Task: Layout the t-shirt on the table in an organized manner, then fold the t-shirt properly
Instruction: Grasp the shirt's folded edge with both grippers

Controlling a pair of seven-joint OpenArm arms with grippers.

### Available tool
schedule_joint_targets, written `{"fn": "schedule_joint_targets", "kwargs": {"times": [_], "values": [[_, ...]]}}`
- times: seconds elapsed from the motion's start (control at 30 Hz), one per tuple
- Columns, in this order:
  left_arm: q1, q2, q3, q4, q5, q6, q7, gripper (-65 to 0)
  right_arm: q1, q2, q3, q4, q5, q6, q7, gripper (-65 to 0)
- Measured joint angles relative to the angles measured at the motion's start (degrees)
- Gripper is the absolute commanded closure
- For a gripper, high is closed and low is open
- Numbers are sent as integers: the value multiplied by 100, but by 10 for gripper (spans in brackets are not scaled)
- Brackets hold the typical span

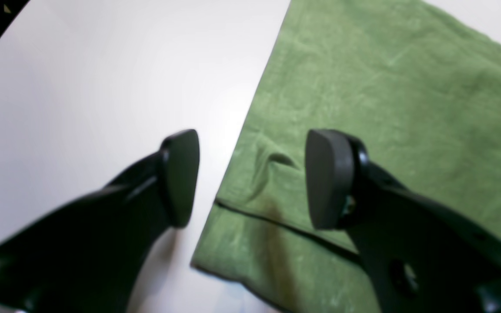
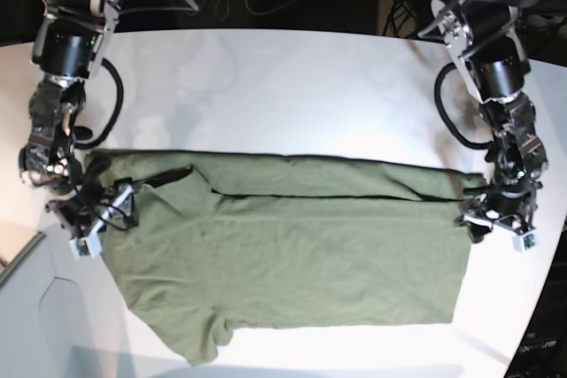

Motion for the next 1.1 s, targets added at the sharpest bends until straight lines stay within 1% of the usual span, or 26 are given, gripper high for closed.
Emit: {"fn": "schedule_joint_targets", "kwargs": {"times": [0.1, 0.17, 0.3, 0.47, 0.57, 0.67, 0.73, 0.87, 0.9, 0.97, 1.1], "values": [[72, -2, 0, 9, 0, 0, -22, -375, -109, -11, -20, 24, 13, 0, 39, -392], [278, -2, 0, 24, -48, -24, -92, -375, -262, -24, -20, 243, 11, 2, 55, -392], [684, -4, -17, -146, 0, -11, -22, -377, -658, -22, -15, 610, 2, 0, 39, -392], [555, -17, -9, -560, -22, -2, -96, -376, -793, -33, -20, 739, 15, 0, 61, -392], [498, -13, 7, -610, -20, -22, -96, -376, -903, -31, -20, 754, 22, 0, 81, -392], [483, -20, 7, -638, -20, -22, -120, -374, -1012, -68, 295, 752, 15, 2, 55, -394], [476, -20, 7, -638, -17, -22, -83, -338, -1010, -31, 549, 752, 4, 0, 17, -395], [476, -24, 4, -726, -24, -22, -170, -190, -964, -15, 951, 737, 13, 0, 55, -397], [468, -35, 7, -756, -31, -22, -199, -154, -968, -2, 990, 737, 7, 0, 52, -397], [466, -37, 7, -765, -39, -22, -170, -104, -984, 48, 975, 717, 11, 0, 57, -397], [470, -33, 7, -769, -46, -22, -173, -10, -772, 81, 1003, 120, 11, 0, 48, -397]]}}
